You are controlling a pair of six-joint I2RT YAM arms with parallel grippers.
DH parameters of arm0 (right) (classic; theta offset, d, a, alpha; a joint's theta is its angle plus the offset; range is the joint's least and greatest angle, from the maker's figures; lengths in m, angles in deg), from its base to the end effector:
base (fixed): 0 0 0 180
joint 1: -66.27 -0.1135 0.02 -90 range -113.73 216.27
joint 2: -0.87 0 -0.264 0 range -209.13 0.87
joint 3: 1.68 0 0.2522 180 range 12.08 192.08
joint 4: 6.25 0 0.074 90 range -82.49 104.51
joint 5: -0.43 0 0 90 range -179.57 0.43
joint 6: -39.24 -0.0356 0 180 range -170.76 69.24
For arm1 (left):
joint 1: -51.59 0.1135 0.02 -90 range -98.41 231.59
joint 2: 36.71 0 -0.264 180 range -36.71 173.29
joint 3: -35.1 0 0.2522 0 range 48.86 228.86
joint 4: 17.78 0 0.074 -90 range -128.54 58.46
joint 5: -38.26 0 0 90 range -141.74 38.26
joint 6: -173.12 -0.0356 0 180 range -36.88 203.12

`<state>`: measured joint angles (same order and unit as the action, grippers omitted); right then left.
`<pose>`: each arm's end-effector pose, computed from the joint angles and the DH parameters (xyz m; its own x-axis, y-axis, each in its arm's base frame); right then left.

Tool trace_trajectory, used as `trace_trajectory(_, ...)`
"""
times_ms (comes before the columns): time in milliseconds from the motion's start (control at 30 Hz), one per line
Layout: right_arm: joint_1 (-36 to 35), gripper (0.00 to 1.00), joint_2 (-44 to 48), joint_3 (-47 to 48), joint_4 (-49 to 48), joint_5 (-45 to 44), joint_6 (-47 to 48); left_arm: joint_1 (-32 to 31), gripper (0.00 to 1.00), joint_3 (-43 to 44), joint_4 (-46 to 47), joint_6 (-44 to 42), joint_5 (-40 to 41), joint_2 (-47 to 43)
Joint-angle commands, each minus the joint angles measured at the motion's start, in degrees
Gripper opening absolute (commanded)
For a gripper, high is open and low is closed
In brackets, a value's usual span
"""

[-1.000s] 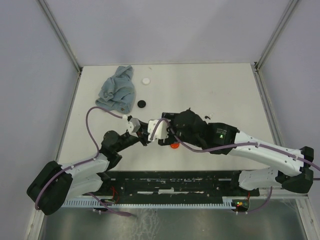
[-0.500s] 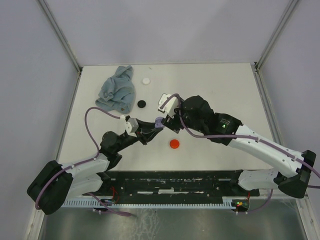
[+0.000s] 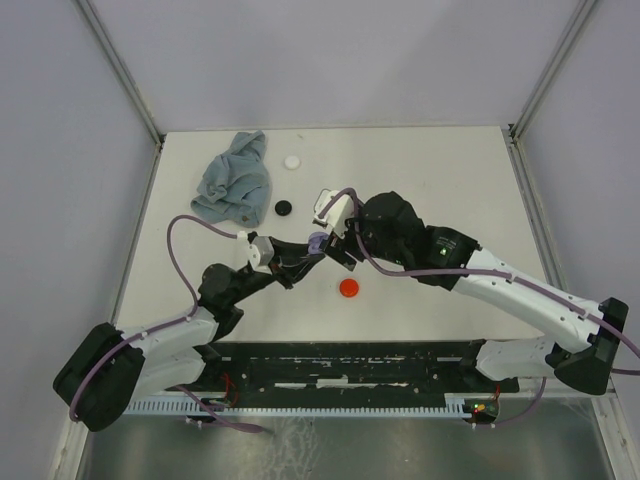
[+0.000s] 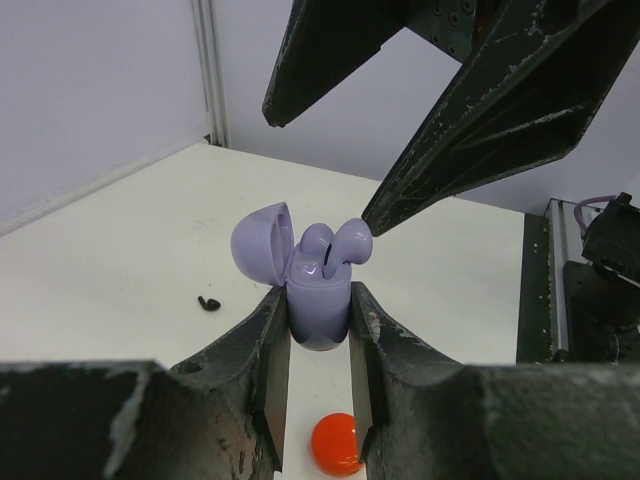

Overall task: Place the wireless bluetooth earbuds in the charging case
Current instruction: Place the earbud in the charging case.

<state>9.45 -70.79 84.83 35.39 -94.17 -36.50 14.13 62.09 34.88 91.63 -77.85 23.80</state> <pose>0.1548 0.2315 0.3794 -0.0432 -0.5147 -0.8563 -0.8313 0.4939 -0.2549 0.1495 -0.1343 0.2388 0.1277 -0.2653 -0.9557 0.9050 0.4253 0.0029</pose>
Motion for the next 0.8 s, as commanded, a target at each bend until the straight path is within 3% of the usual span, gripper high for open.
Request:
trace_trajectory(0, 0.2, 0.76, -0.7, 0.2, -1.6, 2.0, -1.4, 0.2, 0.03, 0.9, 3.9, -0.4, -1.1, -1.4)
trace_trajectory(500, 0.2, 0.78, 1.8, 1.0, -1.0, 3.2, -1.8, 0.1, 0.03, 0.7, 3.7, -0.8, -1.0, -1.3)
trace_trajectory(767, 0.4, 0.78, 2.6, 0.7, -1.0, -5.5, -0.7, 0.2, 0.03, 0.5, 3.7, -0.8, -1.2, -1.5)
